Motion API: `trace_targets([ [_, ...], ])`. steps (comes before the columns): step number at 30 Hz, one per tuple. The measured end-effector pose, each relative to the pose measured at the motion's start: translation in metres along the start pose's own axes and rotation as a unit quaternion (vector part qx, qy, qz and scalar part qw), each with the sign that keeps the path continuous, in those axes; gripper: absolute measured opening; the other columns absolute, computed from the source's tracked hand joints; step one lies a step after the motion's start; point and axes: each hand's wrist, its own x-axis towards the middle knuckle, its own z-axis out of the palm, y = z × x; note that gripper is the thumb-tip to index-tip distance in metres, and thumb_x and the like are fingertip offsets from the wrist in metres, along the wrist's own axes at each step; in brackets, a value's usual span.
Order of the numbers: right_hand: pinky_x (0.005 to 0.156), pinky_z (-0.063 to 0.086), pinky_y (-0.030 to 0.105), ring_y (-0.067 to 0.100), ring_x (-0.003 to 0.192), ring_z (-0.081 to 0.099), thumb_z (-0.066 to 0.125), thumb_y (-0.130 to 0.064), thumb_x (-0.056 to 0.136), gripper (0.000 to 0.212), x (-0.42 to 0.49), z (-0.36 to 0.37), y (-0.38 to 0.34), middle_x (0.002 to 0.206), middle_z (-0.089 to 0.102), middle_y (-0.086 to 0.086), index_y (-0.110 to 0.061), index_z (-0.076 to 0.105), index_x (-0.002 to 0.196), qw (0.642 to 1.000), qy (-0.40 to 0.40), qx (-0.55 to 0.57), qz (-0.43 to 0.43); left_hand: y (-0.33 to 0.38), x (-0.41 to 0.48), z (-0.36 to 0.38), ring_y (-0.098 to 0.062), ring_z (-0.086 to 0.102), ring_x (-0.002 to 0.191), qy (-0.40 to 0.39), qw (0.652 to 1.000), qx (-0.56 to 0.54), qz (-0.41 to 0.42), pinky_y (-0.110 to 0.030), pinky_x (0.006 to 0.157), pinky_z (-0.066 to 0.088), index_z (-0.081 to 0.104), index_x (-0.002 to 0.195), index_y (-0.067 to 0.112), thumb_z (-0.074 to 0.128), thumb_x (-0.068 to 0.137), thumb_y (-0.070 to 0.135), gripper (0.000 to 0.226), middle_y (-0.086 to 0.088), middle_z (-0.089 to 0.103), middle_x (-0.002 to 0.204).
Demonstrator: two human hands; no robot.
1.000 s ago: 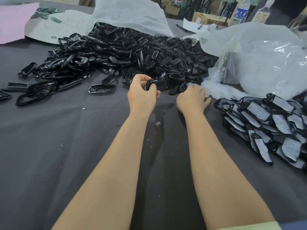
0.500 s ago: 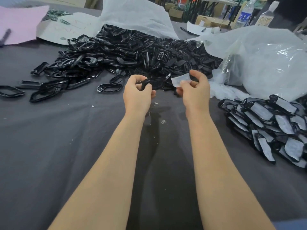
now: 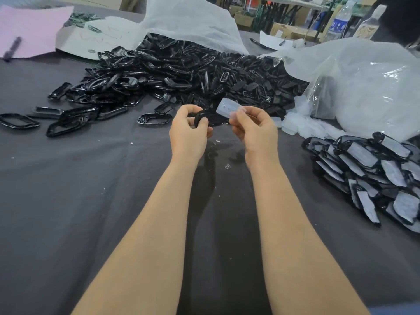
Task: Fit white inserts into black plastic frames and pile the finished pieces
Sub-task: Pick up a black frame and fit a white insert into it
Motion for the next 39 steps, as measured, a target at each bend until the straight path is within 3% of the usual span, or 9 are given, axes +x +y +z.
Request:
trace_targets([
  [3,0.069,0.050,0.019,0.001,0.072,0.056,0.062,-0.010,0.091,0.017,-0.0003,0.0015,0.0015,0.077,0.061,-0.010,-0.023,0.061,0.081,0.997,-0.029,-0.068,-0.025,0.0018,-0.0012,-0.0003,0.000,0.063,0.058,-0.015,1.000,-0.007,0.001,-0.021,0.069,0.057,0.055,0.090,0.025,0.055,0.093,0.002,0.023,0.000,0.062,0.076],
  [6,0.084,0.052,0.033,0.007,0.078,0.057,0.060,-0.008,0.092,0.022,-0.0010,0.0029,0.0040,0.080,0.061,-0.007,-0.025,0.059,0.078,0.989,-0.049,-0.129,-0.059,0.0026,-0.0025,0.0001,0.000,0.064,0.059,-0.041,0.999,-0.027,-0.002,-0.018,0.067,0.056,0.058,0.095,0.022,0.058,0.093,0.004,0.018,-0.001,0.065,0.079],
  [10,0.082,0.057,0.041,0.016,0.076,0.061,0.057,-0.006,0.093,0.025,-0.0028,0.0044,0.0051,0.078,0.062,0.001,-0.025,0.055,0.076,0.982,-0.046,-0.165,-0.081,0.0038,-0.0022,0.0018,0.001,0.065,0.061,-0.060,0.997,-0.045,-0.004,-0.017,0.068,0.056,0.059,0.103,0.015,0.057,0.094,0.002,0.016,-0.001,0.066,0.080],
  [17,0.085,0.055,0.047,0.029,0.090,0.065,0.055,-0.006,0.094,0.027,-0.0024,0.0036,0.0052,0.091,0.066,0.010,-0.027,0.052,0.078,0.973,-0.035,-0.210,-0.088,0.0051,-0.0033,0.0036,0.002,0.064,0.061,-0.051,0.998,-0.034,-0.008,-0.015,0.066,0.055,0.059,0.103,0.020,0.043,0.101,0.005,0.022,-0.001,0.064,0.085],
  [22,0.084,0.056,0.046,0.028,0.090,0.066,0.055,-0.005,0.094,0.026,-0.0033,0.0033,0.0059,0.091,0.065,0.010,-0.026,0.053,0.078,0.972,-0.038,-0.212,-0.089,0.0034,-0.0043,0.0040,0.001,0.065,0.063,-0.054,0.998,-0.021,0.005,-0.018,0.068,0.056,0.059,0.102,0.022,0.049,0.100,0.013,0.014,0.000,0.065,0.087],
  [28,0.083,0.055,0.045,0.025,0.087,0.066,0.057,-0.005,0.092,0.016,-0.0047,0.0037,0.0074,0.089,0.065,0.006,-0.021,0.053,0.090,0.970,-0.020,-0.219,-0.107,-0.0001,-0.0049,0.0051,-0.004,0.066,0.068,-0.058,0.998,0.030,0.026,-0.037,0.082,0.059,0.056,0.101,0.028,0.057,0.093,0.004,0.024,0.000,0.066,0.086],
  [33,0.086,0.055,0.043,0.025,0.088,0.067,0.060,-0.009,0.091,0.021,-0.0053,0.0055,0.0084,0.091,0.066,0.008,-0.017,0.049,0.108,0.979,-0.005,-0.185,-0.080,0.0007,-0.0051,0.0055,-0.002,0.065,0.066,-0.050,0.998,0.036,0.035,-0.034,0.080,0.059,0.053,0.096,0.029,0.055,0.094,0.004,0.025,-0.002,0.065,0.089],
  [36,0.078,0.059,0.032,0.017,0.084,0.068,0.060,-0.009,0.092,0.017,-0.0029,0.0050,0.0083,0.096,0.068,0.009,-0.010,0.057,0.109,0.986,-0.007,-0.160,-0.050,0.0009,-0.0056,0.0053,0.000,0.065,0.064,-0.045,0.998,0.037,0.039,-0.029,0.077,0.059,0.053,0.096,0.028,0.055,0.095,0.005,0.023,-0.003,0.065,0.089],
  [39,0.062,0.054,0.017,0.007,0.069,0.066,0.059,-0.011,0.094,0.008,-0.0012,0.0047,0.0087,0.086,0.067,0.003,-0.012,0.059,0.101,0.994,-0.019,-0.105,0.002,0.0007,-0.0056,0.0048,-0.001,0.065,0.065,-0.042,0.998,0.039,0.038,-0.027,0.075,0.059,0.054,0.101,0.023,0.055,0.095,0.005,0.019,-0.007,0.066,0.092],
])
